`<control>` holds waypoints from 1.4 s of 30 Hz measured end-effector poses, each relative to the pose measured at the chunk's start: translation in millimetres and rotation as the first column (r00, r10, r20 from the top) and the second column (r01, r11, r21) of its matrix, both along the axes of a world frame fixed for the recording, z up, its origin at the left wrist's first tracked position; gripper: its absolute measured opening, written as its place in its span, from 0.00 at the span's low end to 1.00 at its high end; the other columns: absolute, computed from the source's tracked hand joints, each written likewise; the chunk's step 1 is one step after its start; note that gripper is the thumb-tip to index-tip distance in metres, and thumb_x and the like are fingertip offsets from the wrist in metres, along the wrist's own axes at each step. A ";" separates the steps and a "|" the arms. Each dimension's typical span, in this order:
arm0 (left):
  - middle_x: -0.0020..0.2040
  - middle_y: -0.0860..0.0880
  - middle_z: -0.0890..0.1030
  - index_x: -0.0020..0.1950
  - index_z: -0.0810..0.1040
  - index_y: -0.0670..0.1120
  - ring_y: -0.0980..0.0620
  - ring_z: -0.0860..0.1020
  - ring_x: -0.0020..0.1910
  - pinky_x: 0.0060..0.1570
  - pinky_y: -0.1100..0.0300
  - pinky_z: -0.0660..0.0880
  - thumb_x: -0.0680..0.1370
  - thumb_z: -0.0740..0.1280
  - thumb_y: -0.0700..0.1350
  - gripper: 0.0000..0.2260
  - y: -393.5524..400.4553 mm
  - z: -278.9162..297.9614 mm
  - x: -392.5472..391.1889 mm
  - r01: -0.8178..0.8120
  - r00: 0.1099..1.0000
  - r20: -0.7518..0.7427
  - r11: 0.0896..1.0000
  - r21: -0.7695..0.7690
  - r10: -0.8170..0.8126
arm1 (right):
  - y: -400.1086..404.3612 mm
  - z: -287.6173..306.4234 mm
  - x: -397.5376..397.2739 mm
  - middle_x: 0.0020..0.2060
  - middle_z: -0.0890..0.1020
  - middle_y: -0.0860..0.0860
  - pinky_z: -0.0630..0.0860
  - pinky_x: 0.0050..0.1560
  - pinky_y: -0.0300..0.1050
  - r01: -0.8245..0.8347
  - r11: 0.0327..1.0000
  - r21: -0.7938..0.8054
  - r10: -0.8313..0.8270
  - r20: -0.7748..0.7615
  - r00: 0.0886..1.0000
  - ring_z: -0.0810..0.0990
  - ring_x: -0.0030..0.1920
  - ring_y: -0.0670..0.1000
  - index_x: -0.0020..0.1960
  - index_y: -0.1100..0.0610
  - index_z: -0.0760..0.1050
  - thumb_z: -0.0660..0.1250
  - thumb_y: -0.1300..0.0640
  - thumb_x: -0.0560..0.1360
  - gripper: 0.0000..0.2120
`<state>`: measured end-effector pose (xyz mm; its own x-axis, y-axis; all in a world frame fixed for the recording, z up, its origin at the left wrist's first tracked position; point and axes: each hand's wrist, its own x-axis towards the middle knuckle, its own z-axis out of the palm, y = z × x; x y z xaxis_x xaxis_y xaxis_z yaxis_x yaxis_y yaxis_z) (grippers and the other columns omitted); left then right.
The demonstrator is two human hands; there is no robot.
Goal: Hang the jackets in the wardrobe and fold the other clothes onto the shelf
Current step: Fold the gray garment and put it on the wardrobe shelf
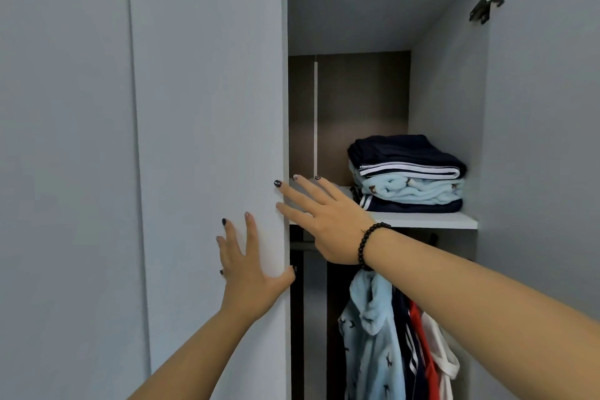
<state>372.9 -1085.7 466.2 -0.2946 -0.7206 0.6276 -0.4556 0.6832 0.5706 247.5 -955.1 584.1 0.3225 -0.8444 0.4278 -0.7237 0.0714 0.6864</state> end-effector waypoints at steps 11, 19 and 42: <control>0.75 0.45 0.27 0.71 0.21 0.59 0.34 0.36 0.76 0.66 0.28 0.57 0.66 0.68 0.68 0.58 -26.1 0.8 -70.9 -0.137 0.989 0.062 0.990 0.026 0.136 | -36.0 -14.9 -52.1 0.75 0.33 0.51 0.37 0.73 0.58 0.211 0.977 0.004 -0.211 0.051 0.976 0.38 0.77 0.57 0.77 0.52 0.35 0.63 0.57 0.74 0.44; 0.75 0.42 0.26 0.72 0.23 0.57 0.33 0.35 0.75 0.64 0.25 0.56 0.65 0.70 0.69 0.60 -45.4 -1.4 -102.8 -0.186 0.982 0.053 0.981 0.047 0.183 | -58.8 -21.6 -62.7 0.74 0.29 0.52 0.43 0.75 0.61 0.307 0.952 0.005 -0.306 0.102 0.947 0.37 0.76 0.58 0.77 0.55 0.33 0.64 0.55 0.74 0.46; 0.75 0.40 0.27 0.74 0.25 0.52 0.34 0.35 0.76 0.69 0.31 0.52 0.71 0.72 0.61 0.56 -38.8 15.2 -101.7 -0.087 0.983 0.171 0.993 0.076 0.073 | -23.4 -2.3 -52.3 0.77 0.42 0.54 0.48 0.74 0.56 0.416 0.909 0.010 -0.407 0.237 0.882 0.42 0.77 0.57 0.78 0.52 0.40 0.63 0.60 0.72 0.43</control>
